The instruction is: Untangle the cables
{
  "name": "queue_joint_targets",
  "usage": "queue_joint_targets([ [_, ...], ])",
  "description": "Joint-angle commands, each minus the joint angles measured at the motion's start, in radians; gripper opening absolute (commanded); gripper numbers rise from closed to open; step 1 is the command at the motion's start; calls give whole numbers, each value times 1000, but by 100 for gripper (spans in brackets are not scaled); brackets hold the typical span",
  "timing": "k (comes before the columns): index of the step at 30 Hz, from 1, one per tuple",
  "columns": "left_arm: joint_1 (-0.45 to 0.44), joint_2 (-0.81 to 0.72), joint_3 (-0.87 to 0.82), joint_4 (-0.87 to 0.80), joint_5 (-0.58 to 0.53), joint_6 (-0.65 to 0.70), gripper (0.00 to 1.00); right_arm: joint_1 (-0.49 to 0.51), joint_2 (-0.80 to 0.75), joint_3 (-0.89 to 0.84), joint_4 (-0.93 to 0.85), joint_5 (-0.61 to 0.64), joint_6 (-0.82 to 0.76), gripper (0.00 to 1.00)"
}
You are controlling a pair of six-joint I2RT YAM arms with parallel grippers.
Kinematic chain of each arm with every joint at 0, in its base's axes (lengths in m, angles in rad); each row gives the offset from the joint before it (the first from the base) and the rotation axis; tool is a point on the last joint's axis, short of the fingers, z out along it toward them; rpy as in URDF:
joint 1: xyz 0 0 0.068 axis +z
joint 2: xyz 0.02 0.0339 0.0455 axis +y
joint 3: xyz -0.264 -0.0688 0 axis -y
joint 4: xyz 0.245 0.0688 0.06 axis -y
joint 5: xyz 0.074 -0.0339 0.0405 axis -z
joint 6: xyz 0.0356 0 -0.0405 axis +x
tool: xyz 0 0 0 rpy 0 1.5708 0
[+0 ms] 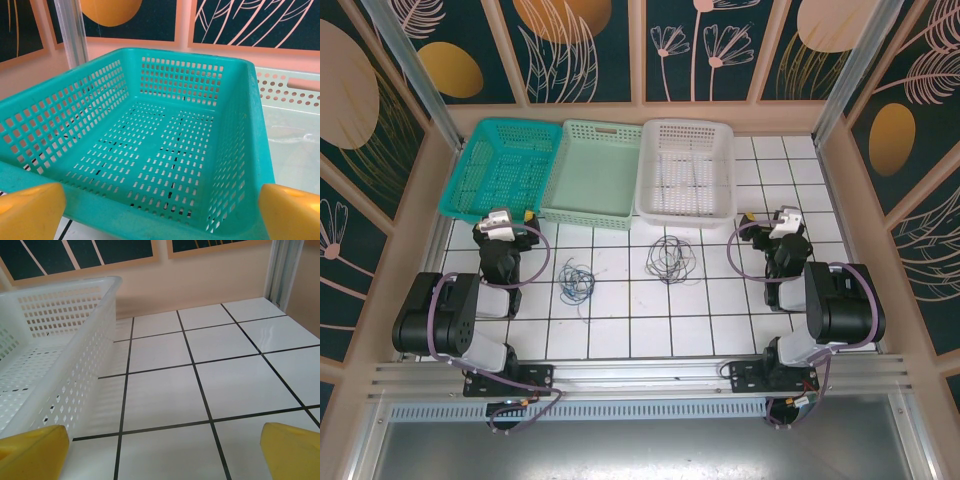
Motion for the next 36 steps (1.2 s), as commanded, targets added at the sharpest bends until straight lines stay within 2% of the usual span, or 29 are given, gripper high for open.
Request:
queue_joint_targets([
  [1,7,11,10,11,-5,-3,99,-1,11,14,8,-18,-9,99],
  [4,7,-2,8,3,-22,-6,99,-4,5,20,-3,-17,-5,94],
  [5,7,-31,28,-54,-46,-17,99,-5,-11,36,-46,1,3,92],
  [6,7,-72,53,-138,-61,-22,99,-5,-34,56,-105,13,9,91],
  [8,7,-177,133,-397,-94,-75,99,-7,-117,138,-340,28,23,89],
  [10,7,-267,167,-531,-114,-159,99,-6,-188,196,-516,33,40,87],
  [13,5,-372,193,-681,-173,-261,98,-3,-289,243,-663,8,55,85],
  [17,-5,-444,220,-792,-120,-306,99,-1,-302,392,-880,-52,125,83],
  [20,-43,-415,263,-821,-48,-296,99,20,-189,576,-1074,-115,156,80],
  [22,-92,-362,312,-849,-39,-252,99,54,-84,711,-1191,-117,149,73],
  [24,-134,-295,369,-897,-53,-209,99,87,-7,793,-1252,-96,134,71],
  [28,-146,-181,466,-999,-131,-207,99,122,113,884,-1310,-84,147,71],
  [31,-146,-140,505,-1009,-125,-187,99,139,187,936,-1348,-64,151,71],
  [36,-146,-5,647,-1126,-111,-175,98,164,271,992,-1381,-55,146,68],
])
